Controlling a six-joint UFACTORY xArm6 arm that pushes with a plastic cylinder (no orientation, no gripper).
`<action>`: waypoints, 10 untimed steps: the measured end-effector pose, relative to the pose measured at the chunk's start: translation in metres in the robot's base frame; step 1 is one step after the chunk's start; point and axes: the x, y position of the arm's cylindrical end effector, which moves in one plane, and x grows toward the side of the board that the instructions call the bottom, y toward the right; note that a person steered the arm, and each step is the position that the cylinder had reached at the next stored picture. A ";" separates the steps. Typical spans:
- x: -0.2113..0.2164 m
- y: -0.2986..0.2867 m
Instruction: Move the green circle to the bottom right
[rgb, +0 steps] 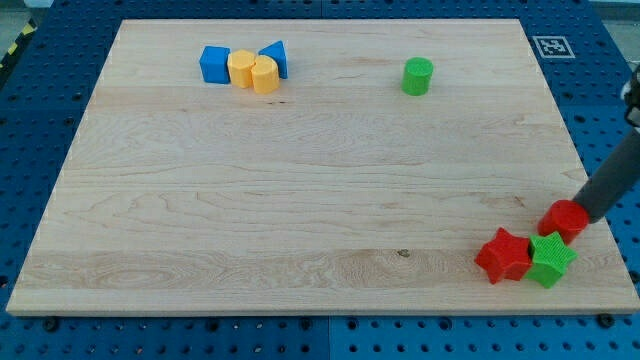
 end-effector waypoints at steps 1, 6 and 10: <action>0.005 -0.013; -0.266 -0.152; -0.146 -0.126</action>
